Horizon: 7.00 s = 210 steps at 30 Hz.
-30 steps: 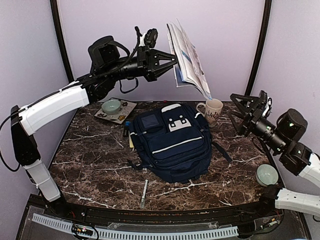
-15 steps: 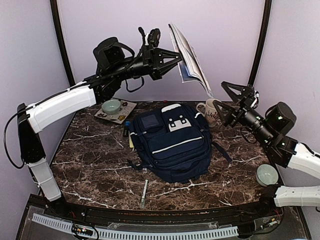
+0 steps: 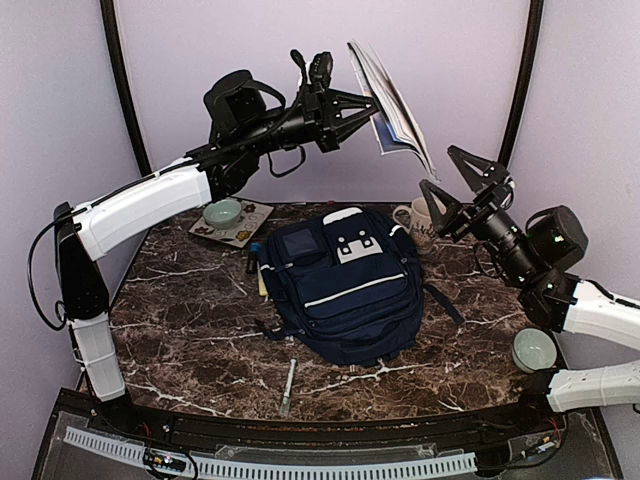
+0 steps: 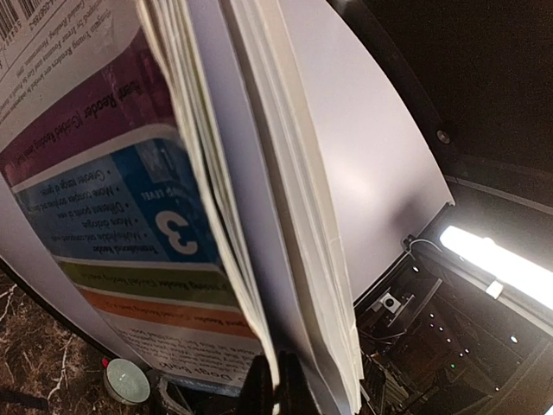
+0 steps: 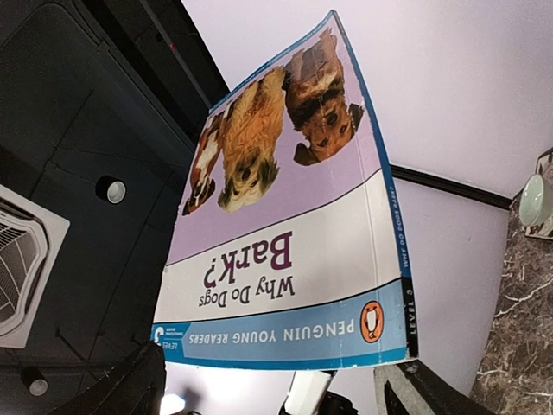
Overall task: Pack the student bag
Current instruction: Pass from the left arm to the right, then pick up the largest pocket of the bag from the student bag, then place the book in the largest pocket of the bag.
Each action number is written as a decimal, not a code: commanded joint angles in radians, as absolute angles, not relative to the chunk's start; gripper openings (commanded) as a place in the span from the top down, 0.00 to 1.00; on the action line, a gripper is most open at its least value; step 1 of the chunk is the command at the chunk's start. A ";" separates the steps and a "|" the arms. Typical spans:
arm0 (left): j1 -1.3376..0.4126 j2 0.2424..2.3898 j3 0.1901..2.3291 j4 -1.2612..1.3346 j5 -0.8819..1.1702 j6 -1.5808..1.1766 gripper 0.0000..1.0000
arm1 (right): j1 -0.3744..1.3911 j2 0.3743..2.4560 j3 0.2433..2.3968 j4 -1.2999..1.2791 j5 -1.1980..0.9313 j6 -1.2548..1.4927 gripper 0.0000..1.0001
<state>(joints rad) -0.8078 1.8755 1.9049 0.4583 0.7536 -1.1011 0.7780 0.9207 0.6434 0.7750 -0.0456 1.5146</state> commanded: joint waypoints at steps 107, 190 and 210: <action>-1.232 2.155 2.060 -0.916 -0.197 -0.172 0.21 | 0.732 0.584 1.233 -0.887 0.474 0.949 1.00; -1.028 1.791 1.743 -0.514 0.013 -0.569 1.00 | 0.565 0.712 0.659 -0.225 -0.463 1.326 1.00; -1.086 1.814 1.761 -0.443 0.105 -0.574 1.00 | 0.483 0.679 0.427 0.065 -0.369 1.362 1.00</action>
<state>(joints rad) -1.0718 1.8446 1.7123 -0.5316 0.0467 -0.5629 0.4889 0.7120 0.4469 -0.1043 -0.4263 1.3537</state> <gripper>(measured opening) 0.025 0.028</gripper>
